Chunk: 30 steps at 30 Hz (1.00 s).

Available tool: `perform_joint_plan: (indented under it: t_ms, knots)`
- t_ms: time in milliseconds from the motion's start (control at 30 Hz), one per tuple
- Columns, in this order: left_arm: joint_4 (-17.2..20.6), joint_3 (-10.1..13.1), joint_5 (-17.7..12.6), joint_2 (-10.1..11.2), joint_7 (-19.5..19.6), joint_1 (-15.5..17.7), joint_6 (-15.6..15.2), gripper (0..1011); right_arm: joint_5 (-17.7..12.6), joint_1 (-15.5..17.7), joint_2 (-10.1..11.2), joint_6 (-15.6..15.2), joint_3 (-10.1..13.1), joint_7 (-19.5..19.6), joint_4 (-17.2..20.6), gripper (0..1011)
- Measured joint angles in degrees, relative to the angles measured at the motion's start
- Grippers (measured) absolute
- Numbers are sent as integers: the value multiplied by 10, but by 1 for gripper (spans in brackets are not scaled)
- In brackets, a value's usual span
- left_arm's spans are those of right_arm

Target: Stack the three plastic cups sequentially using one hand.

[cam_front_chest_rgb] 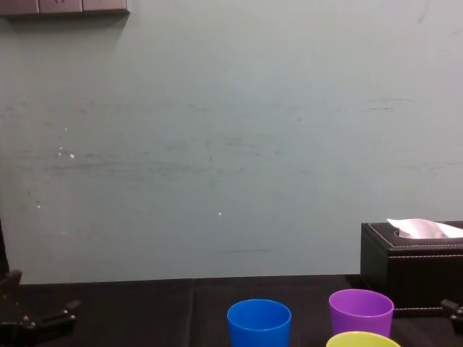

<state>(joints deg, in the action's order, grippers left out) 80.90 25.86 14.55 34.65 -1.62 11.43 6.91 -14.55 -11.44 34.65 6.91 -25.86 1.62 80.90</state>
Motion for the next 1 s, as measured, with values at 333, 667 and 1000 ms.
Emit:
perform_joint_plan:
  t_ms: [333, 667, 1000]
  knots:
    - [0, 0, 0, 0, 0, 0, 0, 1011, 0, 0, 0, 0, 0, 0, 0, 1004]
    - [0, 0, 0, 0, 0, 0, 0, 1011, 0, 0, 0, 0, 0, 0, 0, 1004]
    - [0, 0, 0, 0, 0, 0, 0, 1011, 0, 0, 0, 0, 0, 0, 0, 1004]
